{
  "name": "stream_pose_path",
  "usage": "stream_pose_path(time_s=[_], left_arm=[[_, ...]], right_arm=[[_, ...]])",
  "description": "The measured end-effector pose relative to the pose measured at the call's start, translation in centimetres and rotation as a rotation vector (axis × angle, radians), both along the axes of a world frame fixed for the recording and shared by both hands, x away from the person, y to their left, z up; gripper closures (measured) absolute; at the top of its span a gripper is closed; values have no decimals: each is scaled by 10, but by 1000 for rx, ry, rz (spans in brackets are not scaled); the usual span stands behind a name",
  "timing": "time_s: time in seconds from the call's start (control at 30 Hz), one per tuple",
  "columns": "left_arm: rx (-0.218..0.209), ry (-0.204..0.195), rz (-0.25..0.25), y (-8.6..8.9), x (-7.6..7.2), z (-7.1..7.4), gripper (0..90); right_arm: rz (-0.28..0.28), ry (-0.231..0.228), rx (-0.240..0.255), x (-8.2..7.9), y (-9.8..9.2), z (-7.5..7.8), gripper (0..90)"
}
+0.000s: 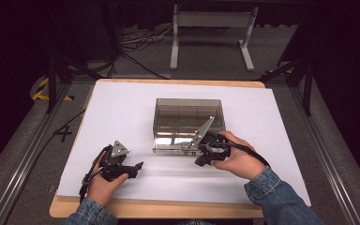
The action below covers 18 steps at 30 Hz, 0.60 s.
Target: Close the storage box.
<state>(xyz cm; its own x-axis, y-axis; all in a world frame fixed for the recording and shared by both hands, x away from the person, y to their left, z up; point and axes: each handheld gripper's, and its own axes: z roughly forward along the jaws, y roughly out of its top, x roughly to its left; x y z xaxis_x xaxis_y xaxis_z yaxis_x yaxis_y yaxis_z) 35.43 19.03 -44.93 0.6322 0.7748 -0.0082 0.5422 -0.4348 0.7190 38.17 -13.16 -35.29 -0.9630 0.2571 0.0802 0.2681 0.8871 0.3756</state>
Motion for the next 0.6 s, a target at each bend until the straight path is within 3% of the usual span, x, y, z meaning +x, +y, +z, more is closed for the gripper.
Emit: stream_pose_path(time_s=[0.6], left_arm=[[0, 3, 1, 0, 0, 0, 179]], right_arm=[[-54, -58, -8, 7, 1, -7, 900]])
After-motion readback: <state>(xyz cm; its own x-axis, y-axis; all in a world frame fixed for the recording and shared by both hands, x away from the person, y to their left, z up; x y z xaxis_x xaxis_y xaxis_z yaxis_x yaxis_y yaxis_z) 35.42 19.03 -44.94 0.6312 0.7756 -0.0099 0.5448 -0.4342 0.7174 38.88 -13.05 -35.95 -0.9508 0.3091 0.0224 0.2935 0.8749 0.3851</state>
